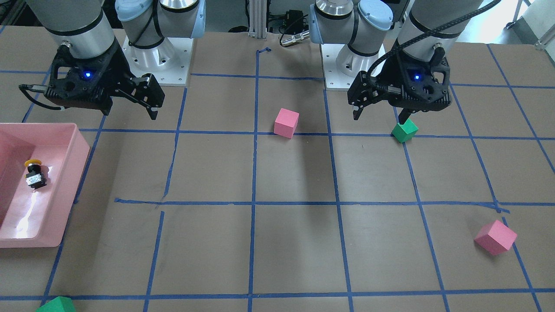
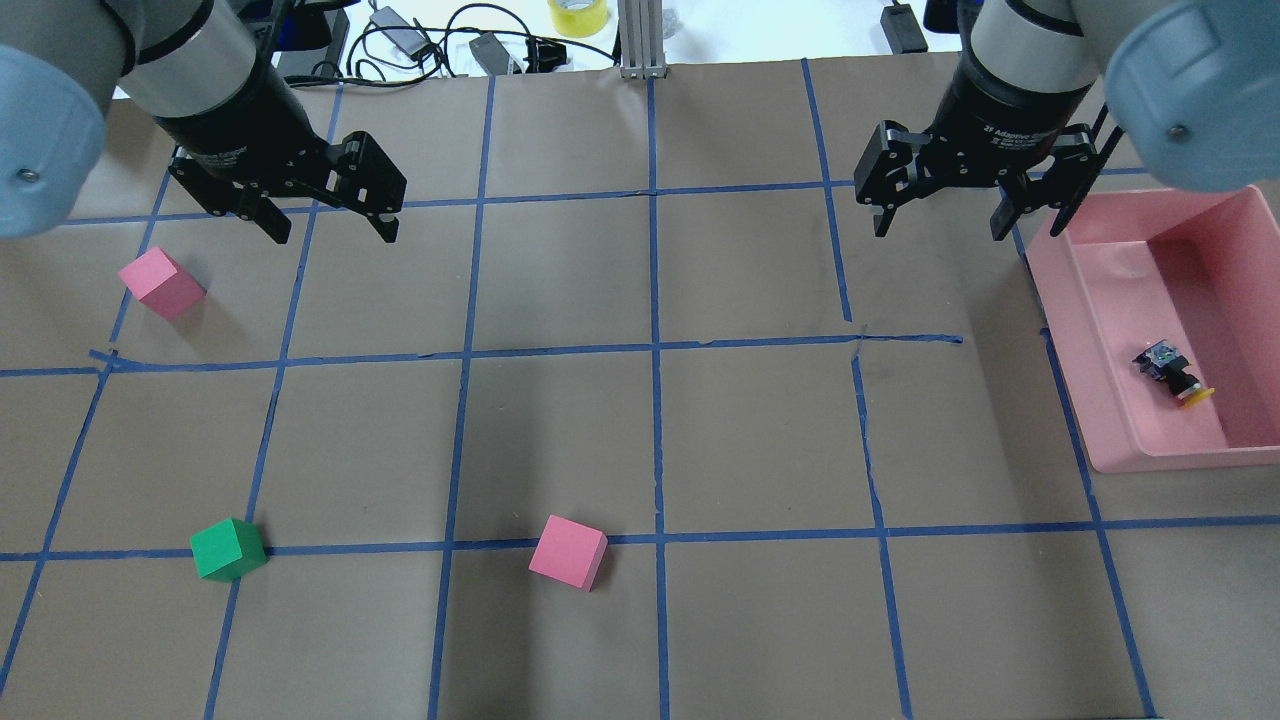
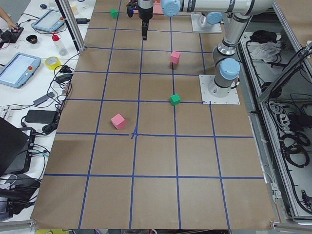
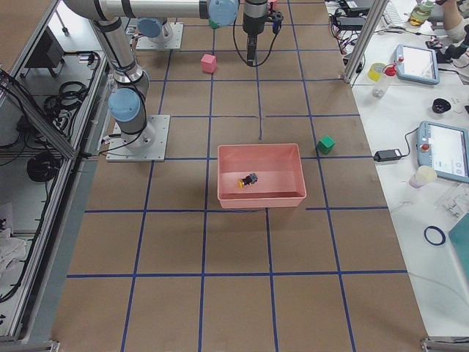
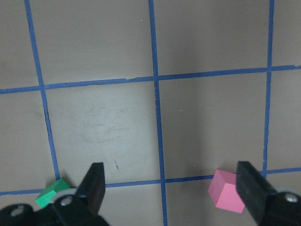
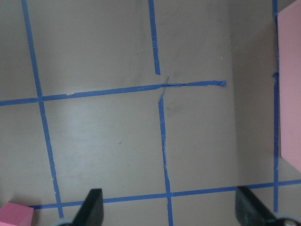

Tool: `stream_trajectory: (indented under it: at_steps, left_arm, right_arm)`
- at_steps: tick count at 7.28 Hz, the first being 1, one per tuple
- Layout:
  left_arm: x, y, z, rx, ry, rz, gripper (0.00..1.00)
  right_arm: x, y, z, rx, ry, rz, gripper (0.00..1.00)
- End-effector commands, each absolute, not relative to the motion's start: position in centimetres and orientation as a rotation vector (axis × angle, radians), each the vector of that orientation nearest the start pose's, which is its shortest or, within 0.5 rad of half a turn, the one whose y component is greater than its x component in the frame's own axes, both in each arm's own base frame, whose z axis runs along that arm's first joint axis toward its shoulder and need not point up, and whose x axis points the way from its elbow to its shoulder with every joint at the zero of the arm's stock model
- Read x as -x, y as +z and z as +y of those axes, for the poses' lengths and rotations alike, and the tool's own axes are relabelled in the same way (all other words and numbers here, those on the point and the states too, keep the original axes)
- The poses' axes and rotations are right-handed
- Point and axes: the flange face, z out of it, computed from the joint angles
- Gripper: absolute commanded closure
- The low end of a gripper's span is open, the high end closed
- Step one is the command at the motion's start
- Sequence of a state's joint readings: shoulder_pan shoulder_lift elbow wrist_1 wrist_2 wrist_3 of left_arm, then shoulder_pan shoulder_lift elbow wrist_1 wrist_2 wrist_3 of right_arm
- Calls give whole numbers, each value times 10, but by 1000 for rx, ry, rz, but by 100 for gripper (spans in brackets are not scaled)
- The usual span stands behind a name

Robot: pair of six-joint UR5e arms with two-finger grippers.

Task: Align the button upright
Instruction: 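Move the right gripper over the pink bin toward the push-button switch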

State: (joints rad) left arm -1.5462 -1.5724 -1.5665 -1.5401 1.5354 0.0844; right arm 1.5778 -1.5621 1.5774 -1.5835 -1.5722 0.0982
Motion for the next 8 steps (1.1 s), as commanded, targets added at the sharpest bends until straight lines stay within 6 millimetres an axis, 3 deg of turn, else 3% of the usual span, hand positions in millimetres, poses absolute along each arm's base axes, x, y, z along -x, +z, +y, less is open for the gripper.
stream_trajectory:
  at_steps: [1,2,4,5,6,7,8]
  left_arm:
    - [125,492,-499,-98,-57,3174,0]
    - [125,491,-499,-101,-52,3175,0]
    - [125,490,-499,-103,-50,3175,0]
    - [125,490,-499,-103,-49,3173,0]
    - [124,490,-499,-101,-49,3173,0]
    - [124,491,-499,-101,-52,3175,0]
    - [124,491,-499,-103,-52,3174,0]
  right_arm:
    - [-136,479,-496,-150,2,3146,0]
    - [-125,479,-499,-183,0,3144,0]
    - [-31,479,-510,-420,29,3118,0]
    - [-3,478,-513,-304,23,3149,0]
    - [37,477,-512,-124,26,3179,0]
    - [87,472,-506,-54,44,3171,0]
    - [126,458,-508,51,65,3161,0]
